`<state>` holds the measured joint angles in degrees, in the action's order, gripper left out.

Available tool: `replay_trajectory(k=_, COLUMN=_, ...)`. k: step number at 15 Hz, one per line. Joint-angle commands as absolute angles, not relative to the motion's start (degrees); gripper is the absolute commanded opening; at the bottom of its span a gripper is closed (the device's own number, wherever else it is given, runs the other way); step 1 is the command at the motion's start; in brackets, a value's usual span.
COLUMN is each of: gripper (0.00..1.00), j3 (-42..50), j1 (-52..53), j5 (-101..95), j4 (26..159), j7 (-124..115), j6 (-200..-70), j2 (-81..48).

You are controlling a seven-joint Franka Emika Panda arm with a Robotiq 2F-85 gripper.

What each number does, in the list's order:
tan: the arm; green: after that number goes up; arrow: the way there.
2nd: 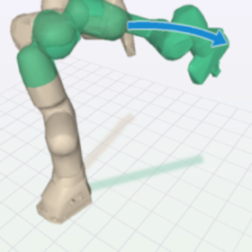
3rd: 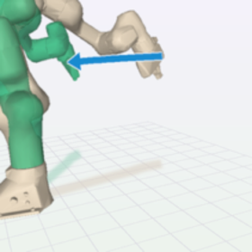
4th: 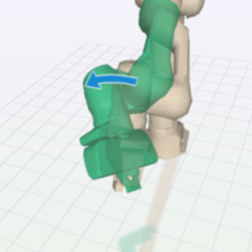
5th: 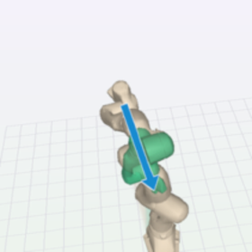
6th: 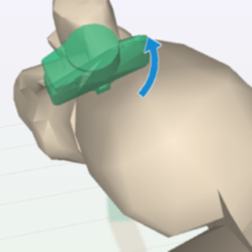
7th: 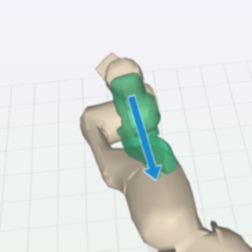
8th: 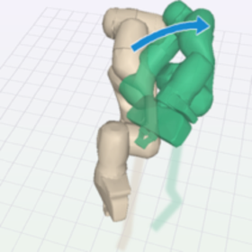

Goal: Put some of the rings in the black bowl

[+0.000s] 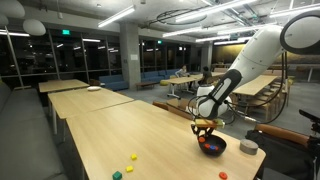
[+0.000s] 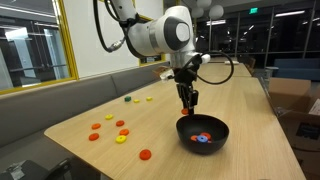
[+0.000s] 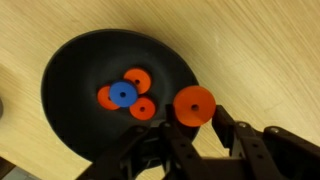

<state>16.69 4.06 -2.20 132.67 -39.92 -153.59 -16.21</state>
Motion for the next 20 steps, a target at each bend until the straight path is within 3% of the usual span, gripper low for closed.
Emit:
replay_trajectory(k=1, gripper=0.17, j3=17.1, j1=1.9, j5=-2.5, j4=136.7, j7=-42.2, j6=-156.4, j2=-12.9)
replay_trajectory(k=2, gripper=0.17, j3=17.0, j1=1.4, j5=-2.4, j4=137.0, j7=-42.3, j6=-156.6, j2=-12.8)
replay_trajectory(k=3, gripper=0.66, j3=16.8, j1=0.8, j5=-1.9, j4=137.0, j7=-42.2, j6=-156.1, j2=-12.9)
replay_trajectory(k=5, gripper=0.73, j3=16.1, j1=0.0, j5=-1.4, j4=136.9, j7=-41.5, j6=-155.6, j2=-13.0)
replay_trajectory(k=9, gripper=1.0, j3=14.5, j1=0.6, j5=-1.6, j4=136.2, j7=-41.1, j6=-154.6, j2=-13.6)
replay_trajectory(k=20, gripper=1.0, j3=4.7, j1=8.6, j5=-2.1, j4=137.3, j7=-41.2, j6=-153.2, j2=-13.3)
